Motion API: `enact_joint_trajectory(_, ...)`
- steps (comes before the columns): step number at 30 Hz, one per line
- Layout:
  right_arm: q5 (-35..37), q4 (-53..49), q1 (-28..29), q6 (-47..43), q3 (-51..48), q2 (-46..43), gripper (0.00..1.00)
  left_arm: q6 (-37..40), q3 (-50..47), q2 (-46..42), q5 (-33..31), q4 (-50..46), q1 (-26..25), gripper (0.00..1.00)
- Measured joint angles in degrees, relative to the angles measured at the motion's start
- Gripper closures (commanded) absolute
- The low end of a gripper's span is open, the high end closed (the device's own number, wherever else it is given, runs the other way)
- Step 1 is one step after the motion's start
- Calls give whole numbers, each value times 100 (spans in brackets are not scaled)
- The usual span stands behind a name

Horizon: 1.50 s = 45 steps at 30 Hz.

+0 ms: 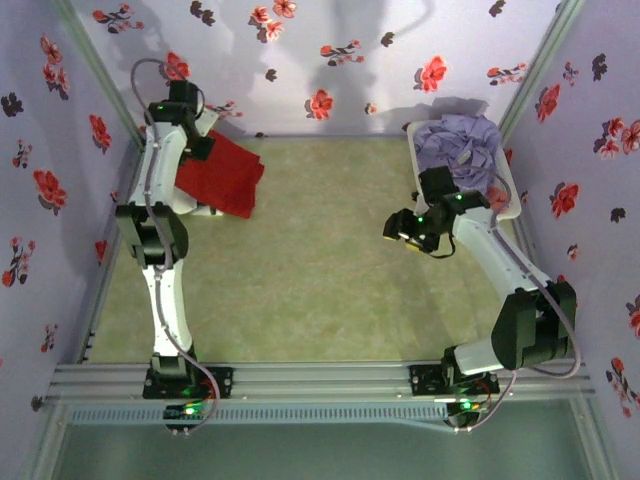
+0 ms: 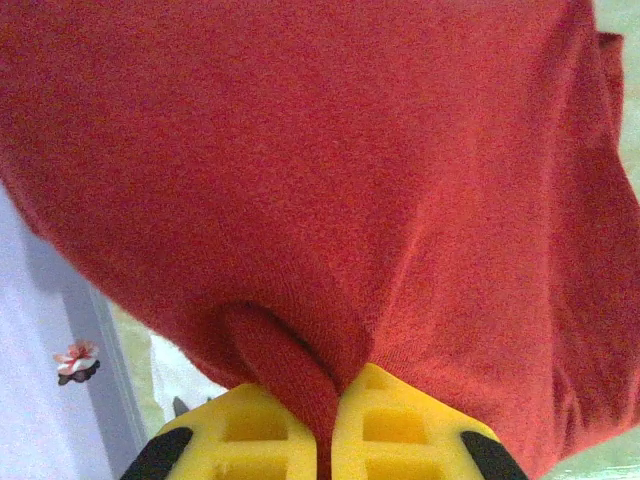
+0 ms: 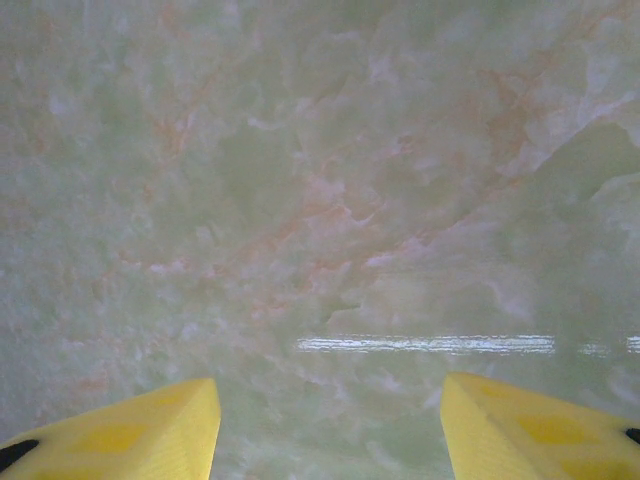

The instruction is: Fold and stack the t-shirts

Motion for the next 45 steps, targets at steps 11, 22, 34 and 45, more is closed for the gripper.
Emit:
enact_joint_trajectory(11, 2, -87, 0, -31, 83, 20, 38, 114, 31, -2, 210, -37, 538, 100)
enact_joint_trajectory(22, 42, -90, 0, -31, 83, 24, 38, 170, 199, 0, 409, -20, 870, 100)
enact_joint_trajectory(34, 48, -138, 17, -15, 149, 151, 38, 164, -151, 212, 505, 734, 1126, 97)
enact_joint_trajectory(45, 118, -289, 50, -17, 201, 116, 38, -317, -146, 997, -26, 1121, 1161, 14)
